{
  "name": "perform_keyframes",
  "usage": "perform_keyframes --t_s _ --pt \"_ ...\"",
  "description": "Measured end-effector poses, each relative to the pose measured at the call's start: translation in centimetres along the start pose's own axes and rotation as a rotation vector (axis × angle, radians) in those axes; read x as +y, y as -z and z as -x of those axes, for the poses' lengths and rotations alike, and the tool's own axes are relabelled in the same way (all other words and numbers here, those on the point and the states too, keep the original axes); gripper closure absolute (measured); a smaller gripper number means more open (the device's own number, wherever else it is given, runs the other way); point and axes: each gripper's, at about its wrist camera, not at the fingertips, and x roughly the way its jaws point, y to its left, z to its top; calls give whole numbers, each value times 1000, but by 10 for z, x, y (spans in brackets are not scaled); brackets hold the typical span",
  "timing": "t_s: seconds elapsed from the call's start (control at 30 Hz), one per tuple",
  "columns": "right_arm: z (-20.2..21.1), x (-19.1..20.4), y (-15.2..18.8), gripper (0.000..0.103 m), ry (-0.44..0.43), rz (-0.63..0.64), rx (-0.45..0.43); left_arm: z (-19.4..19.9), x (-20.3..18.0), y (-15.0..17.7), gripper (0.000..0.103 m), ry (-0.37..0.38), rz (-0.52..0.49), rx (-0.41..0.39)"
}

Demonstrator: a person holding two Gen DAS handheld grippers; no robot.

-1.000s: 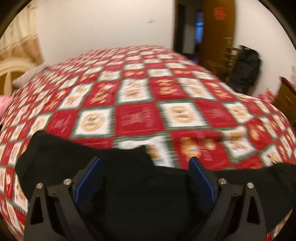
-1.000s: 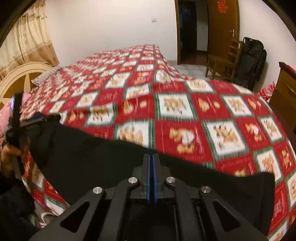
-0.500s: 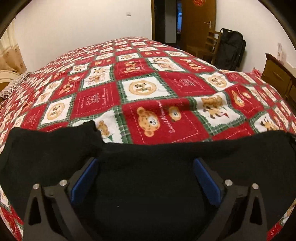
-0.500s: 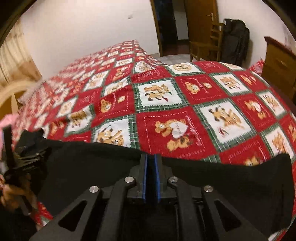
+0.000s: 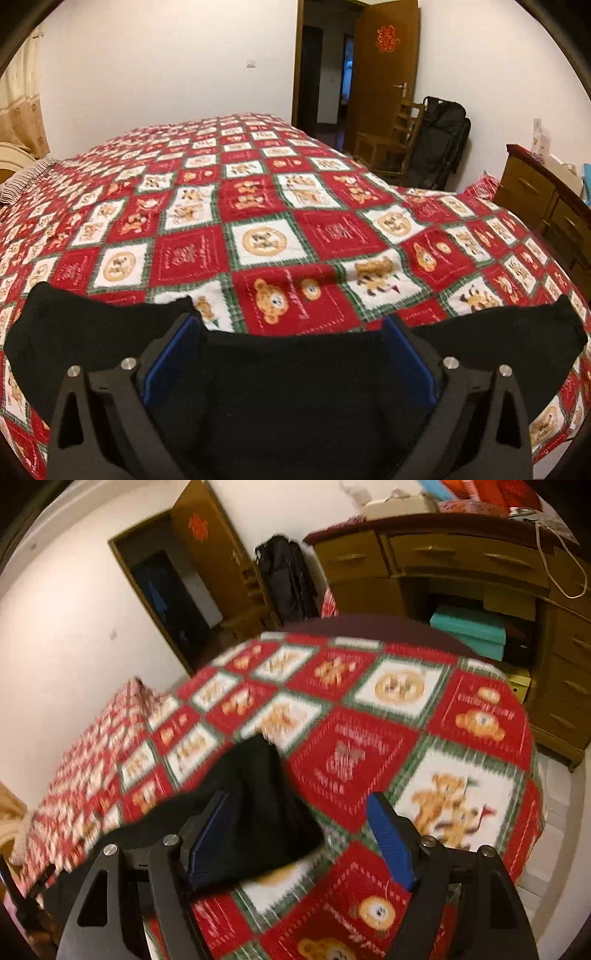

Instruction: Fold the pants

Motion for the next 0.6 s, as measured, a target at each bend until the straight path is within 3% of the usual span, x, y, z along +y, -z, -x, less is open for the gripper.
perform_keyframes --t_s 0.13,0.33,0.4,0.47,0.53,0.6 --pt "-21 10 10 27 24 20 70 -5 -2 6 2 -4 -6 43" --pt "-32 33 21 30 102 143 68 -2 5 9 2 -18 22 42" --pt "-35 41 23 44 128 184 65 -4 7 9 2 -11 34 53" --pt "-38 46 24 66 112 196 72 -5 7 10 2 -8 34 62" --pt "-40 51 23 79 73 186 88 -4 6 11 2 -12 26 60" --pt "-40 50 22 85 46 159 92 -3 6 11 2 -14 26 57"
